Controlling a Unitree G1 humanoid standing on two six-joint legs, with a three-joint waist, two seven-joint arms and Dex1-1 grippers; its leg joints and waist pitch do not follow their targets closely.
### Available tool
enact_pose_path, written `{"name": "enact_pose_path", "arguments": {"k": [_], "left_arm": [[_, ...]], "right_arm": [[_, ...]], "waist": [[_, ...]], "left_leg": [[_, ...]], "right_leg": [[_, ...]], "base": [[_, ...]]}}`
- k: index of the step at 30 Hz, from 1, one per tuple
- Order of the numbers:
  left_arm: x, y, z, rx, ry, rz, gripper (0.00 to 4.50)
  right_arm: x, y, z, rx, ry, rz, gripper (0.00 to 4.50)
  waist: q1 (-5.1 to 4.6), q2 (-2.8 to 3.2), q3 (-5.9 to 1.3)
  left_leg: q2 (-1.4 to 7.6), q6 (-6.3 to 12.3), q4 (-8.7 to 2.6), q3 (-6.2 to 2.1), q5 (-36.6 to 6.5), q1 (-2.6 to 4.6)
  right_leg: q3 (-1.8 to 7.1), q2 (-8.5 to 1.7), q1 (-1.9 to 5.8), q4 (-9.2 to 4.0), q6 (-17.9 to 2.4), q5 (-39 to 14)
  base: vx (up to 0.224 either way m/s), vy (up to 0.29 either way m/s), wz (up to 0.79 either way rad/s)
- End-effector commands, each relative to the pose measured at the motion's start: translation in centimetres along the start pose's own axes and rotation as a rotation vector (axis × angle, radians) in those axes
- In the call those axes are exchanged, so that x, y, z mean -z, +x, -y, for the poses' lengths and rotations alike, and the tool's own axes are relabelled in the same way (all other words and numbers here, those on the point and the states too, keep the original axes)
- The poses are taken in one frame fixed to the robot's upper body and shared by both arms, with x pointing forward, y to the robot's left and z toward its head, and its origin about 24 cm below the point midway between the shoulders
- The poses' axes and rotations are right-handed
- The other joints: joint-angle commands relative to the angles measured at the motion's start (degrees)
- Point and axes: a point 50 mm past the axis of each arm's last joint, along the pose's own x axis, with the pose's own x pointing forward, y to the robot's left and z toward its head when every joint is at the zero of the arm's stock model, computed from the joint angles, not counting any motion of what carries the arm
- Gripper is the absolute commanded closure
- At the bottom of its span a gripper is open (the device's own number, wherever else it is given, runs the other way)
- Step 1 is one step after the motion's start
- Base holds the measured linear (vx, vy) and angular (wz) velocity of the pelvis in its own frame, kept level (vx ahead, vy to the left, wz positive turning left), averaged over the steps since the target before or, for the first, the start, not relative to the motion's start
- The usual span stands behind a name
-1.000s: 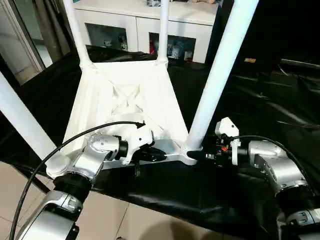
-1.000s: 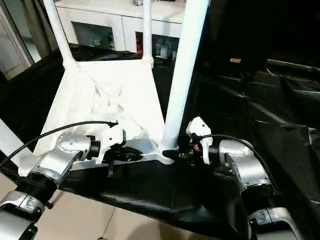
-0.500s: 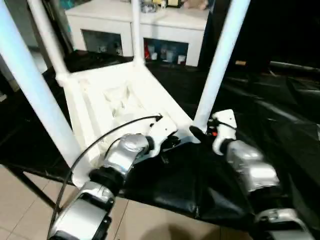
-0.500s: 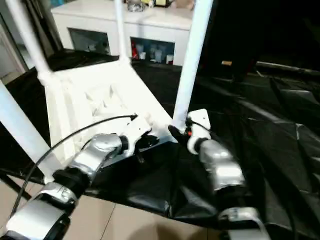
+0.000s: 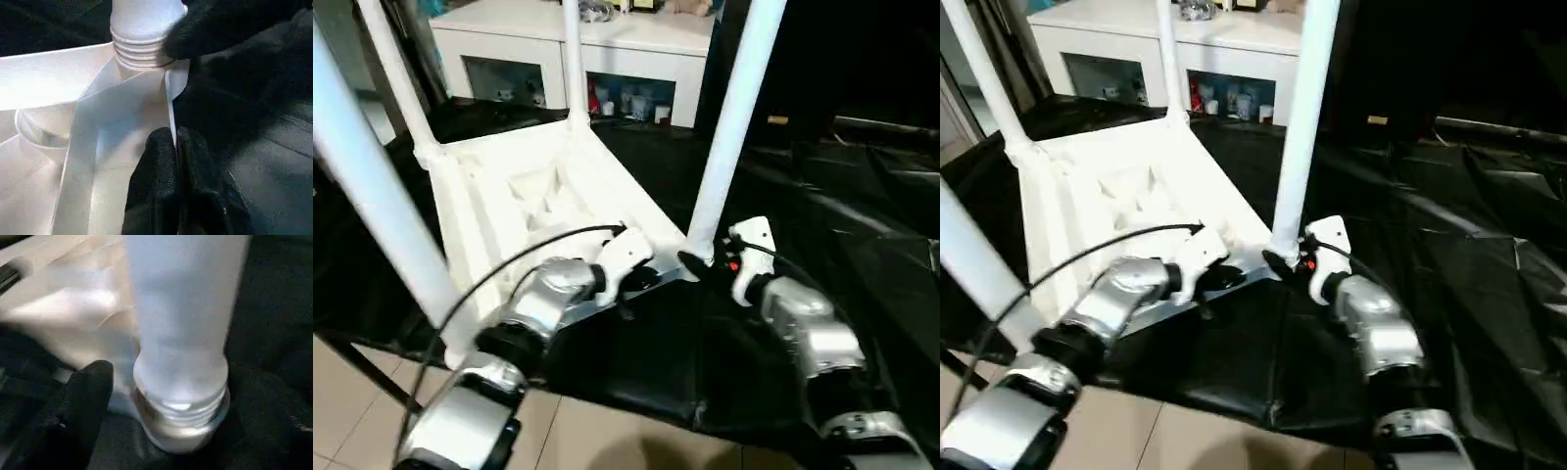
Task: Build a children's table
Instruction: Rotate leg to tighten
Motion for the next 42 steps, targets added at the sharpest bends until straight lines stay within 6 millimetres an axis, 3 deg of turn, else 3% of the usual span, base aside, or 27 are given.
{"name": "enact_pose_path", "arguments": {"k": [1, 2, 5, 9, 14, 16, 17, 18, 21, 25, 29, 33, 34, 35, 38, 42], "left_arm": [[1.2, -1.2, 1.1, 0.182, 0.026, -0.052, 4.50], [1.3, -1.5, 1.1, 0.196, 0.027, -0.053, 4.50], [1.2, -2.0, 1.1, 0.226, 0.028, -0.048, 4.50], [1.1, -2.9, 1.3, 0.272, 0.028, -0.028, 4.50], [1.1, -3.1, 1.3, 0.265, 0.029, -0.021, 4.50], [1.1, -3.0, 1.3, 0.261, 0.028, -0.021, 4.50], [1.1, -3.1, 1.3, 0.260, 0.028, -0.021, 4.50], [1.1, -3.1, 1.3, 0.260, 0.028, -0.021, 4.50], [1.0, -3.1, 1.3, 0.259, 0.026, -0.021, 4.50], [1.2, -3.2, 1.3, 0.252, 0.021, -0.025, 4.50], [1.3, -3.2, 1.2, 0.238, 0.015, -0.027, 4.50], [1.3, -1.6, -0.1, -0.002, -0.050, -0.025, 4.50], [0.9, -0.8, -0.2, -0.052, -0.078, -0.015, 4.50], [0.9, -0.8, -0.2, -0.052, -0.078, -0.015, 4.50], [0.1, 1.5, 0.2, -0.134, -0.106, -0.029, 4.50], [-0.5, 3.1, 0.7, -0.172, -0.082, -0.032, 4.50]], "right_arm": [[-0.5, -0.7, -0.3, -0.150, -0.034, -0.015, 0.28], [-0.5, -0.9, -0.2, -0.166, -0.044, -0.026, 0.28], [-0.4, -1.3, -0.2, -0.211, -0.068, -0.054, 0.28], [-0.3, -1.5, -0.5, -0.295, -0.094, -0.082, 0.28], [-0.1, -1.2, -1.2, -0.351, -0.095, -0.094, 0.28], [-0.1, -1.0, -1.2, -0.352, -0.088, -0.089, 0.55], [-0.1, -0.9, -1.2, -0.355, -0.085, -0.086, 0.65], [-0.1, -0.9, -1.2, -0.355, -0.085, -0.086, 0.65], [-0.2, -0.9, -1.2, -0.363, -0.082, -0.085, 1.03], [-0.1, -1.0, -1.4, -0.379, -0.072, -0.084, 1.41], [0.0, -0.9, -1.4, -0.366, -0.066, -0.079, 1.69], [1.3, 0.6, -0.7, -0.066, -0.005, -0.059, 1.76], [1.6, 1.3, -0.5, 0.051, 0.045, -0.047, 1.77], [1.6, 1.3, -0.5, 0.051, 0.045, -0.047, 1.78], [2.3, 3.2, -0.9, 0.305, 0.161, -0.039, 1.78], [1.9, 5.0, -2.3, 0.356, 0.131, -0.024, 1.78]], "waist": [[0.60, -0.43, -3.59], [0.92, -0.01, -3.86], [1.46, 0.09, -4.38], [2.18, 0.25, -4.57], [2.32, 0.16, -3.91], [2.31, 0.03, -3.75], [2.31, -0.61, -3.70], [2.42, -0.37, -3.69], [2.38, -0.33, -3.78], [2.41, -0.28, -4.01], [2.41, -0.32, -3.96], [1.85, -0.29, -3.44], [1.47, -0.42, -3.38], [1.30, -0.57, -3.26], [0.54, -0.29, -3.34], [0.04, -0.10, -3.18]], "left_leg": [[1.18, 4.25, -3.29, -0.03, -12.6, -0.60], [1.39, 4.43, -3.08, 0.09, -10.7, -0.41], [1.45, 5.67, -2.43, 0.30, -5.8, -0.36], [1.50, 6.96, -1.87, 0.41, -3.8, -0.37], [1.57, 4.11, -2.48, 0.49, -11.1, -0.18], [1.50, 3.13, -2.58, 0.47, -12.3, -0.19], [1.47, 2.83, -2.64, 0.53, -12.7, -0.18], [1.47, 2.63, -2.64, 0.46, -12.7, -0.16], [1.47, 2.50, -2.61, 0.43, -11.9, -0.24], [1.42, 3.50, -2.36, 0.42, -9.4, -0.43], [1.38, 3.66, -2.33, 0.45, -9.7, -0.43], [1.14, 1.69, -2.62, 0.43, -13.0, -0.17], [1.03, 0.35, -2.85, 0.20, -15.9, 0.22], [0.93, 0.19, -2.89, 0.21, -16.1, 0.08], [0.85, -0.70, -3.21, -0.19, -17.1, -0.01], [0.65, -0.06, -3.11, -0.08, -18.8, 0.13]], "right_leg": [[2.20, -3.60, 2.87, -3.74, -11.9, -13.5], [2.13, -3.46, 2.82, -3.35, -12.9, -10.6], [2.13, -3.07, 2.90, -1.85, -16.0, 0.6], [2.07, -2.84, 2.45, -1.02, -17.8, 6.5], [2.20, -3.24, 2.38, -2.17, -15.7, -5.0], [2.29, -3.33, 2.36, -2.45, -14.5, -8.5], [2.32, -3.33, 2.30, -2.68, -13.8, -10.3], [2.34, -3.42, 2.29, -2.60, -13.7, -11.1], [2.38, -3.33, 2.24, -2.56, -13.1, -11.0], [2.30, -3.20, 2.32, -2.04, -14.0, -6.5], [2.28, -3.24, 2.31, -2.12, -14.1, -7.1], [2.36, -3.36, 1.82, -3.03, -12.6, -13.7], [2.26, -3.47, 1.73, -3.69, -10.7, -20.3], [2.28, -3.45, 1.76, -3.85, -10.0, -21.6], [2.12, -3.40, 1.71, -4.17, -8.3, -24.0], [2.20, -3.34, 1.28, -4.72, -7.7, -25.4]], "base": [[0.052, -0.023, -0.02], [0.052, -0.023, -0.02], [0.054, -0.011, 0.00], [0.000, 0.000, 0.00], [0.000, 0.000, 0.00], [0.000, 0.000, 0.00], [0.000, 0.000, 0.00], [0.000, 0.000, 0.00], [0.000, 0.000, 0.00], [0.000, 0.000, 0.00], [0.000, 0.000, 0.00], [0.000, 0.000, 0.00], [0.000, 0.000, 0.00], [0.000, 0.000, 0.00], [0.000, 0.000, 0.00], [0.000, 0.000, 0.00]]}}
